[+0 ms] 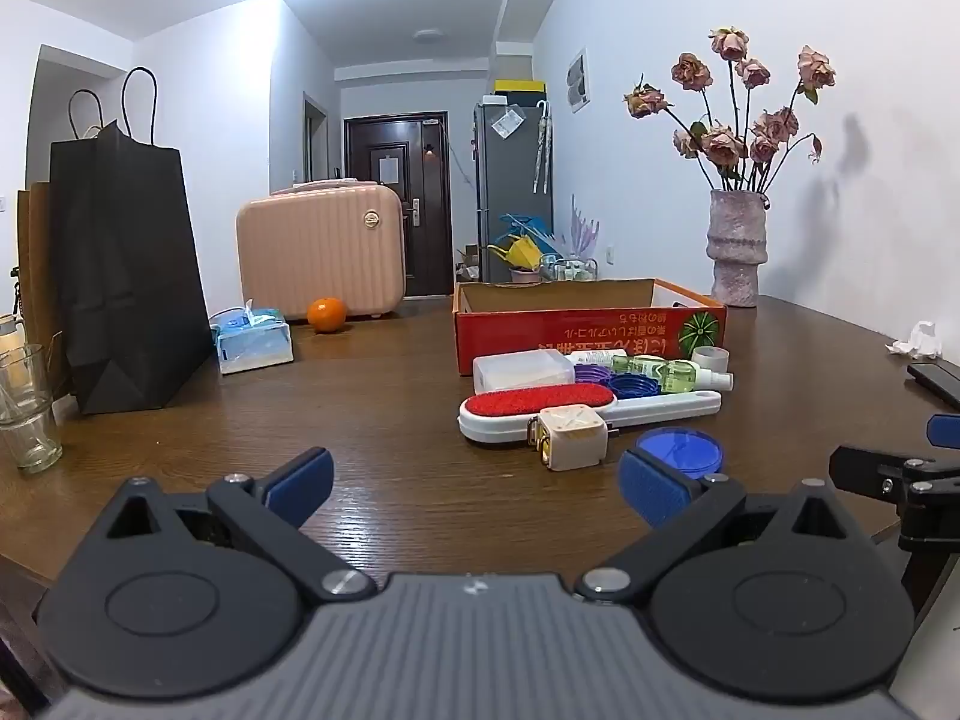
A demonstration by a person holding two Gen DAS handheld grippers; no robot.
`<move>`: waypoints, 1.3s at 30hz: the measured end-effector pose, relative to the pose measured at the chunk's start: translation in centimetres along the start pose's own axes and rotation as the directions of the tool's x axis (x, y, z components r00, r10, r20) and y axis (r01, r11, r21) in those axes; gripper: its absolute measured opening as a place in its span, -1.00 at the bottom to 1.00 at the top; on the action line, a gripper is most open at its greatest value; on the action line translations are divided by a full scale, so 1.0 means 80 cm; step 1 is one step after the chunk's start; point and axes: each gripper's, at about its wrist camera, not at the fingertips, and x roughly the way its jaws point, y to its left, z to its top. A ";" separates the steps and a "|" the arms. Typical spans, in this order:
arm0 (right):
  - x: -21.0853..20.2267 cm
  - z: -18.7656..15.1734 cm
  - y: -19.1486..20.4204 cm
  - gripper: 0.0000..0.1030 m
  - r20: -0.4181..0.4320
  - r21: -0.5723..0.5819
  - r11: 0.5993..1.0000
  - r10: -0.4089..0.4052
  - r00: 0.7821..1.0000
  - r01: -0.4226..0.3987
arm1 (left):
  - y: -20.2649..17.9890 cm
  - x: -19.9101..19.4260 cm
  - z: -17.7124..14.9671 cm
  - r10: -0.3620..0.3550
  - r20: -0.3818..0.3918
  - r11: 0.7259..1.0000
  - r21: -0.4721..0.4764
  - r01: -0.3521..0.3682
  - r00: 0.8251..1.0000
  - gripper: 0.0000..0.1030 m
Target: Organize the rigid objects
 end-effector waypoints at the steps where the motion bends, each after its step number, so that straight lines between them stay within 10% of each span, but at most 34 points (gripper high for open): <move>1: 0.000 0.000 0.000 1.00 -0.002 -0.001 1.000 0.000 1.000 0.000 | 0.000 0.000 0.000 0.000 0.001 1.000 -0.001 0.000 1.000 1.00; 39: -0.002 -0.001 0.001 1.00 -0.003 -0.006 1.000 -0.006 1.000 0.006 | -0.001 0.004 -0.001 -0.005 -0.019 1.000 0.007 0.005 1.000 1.00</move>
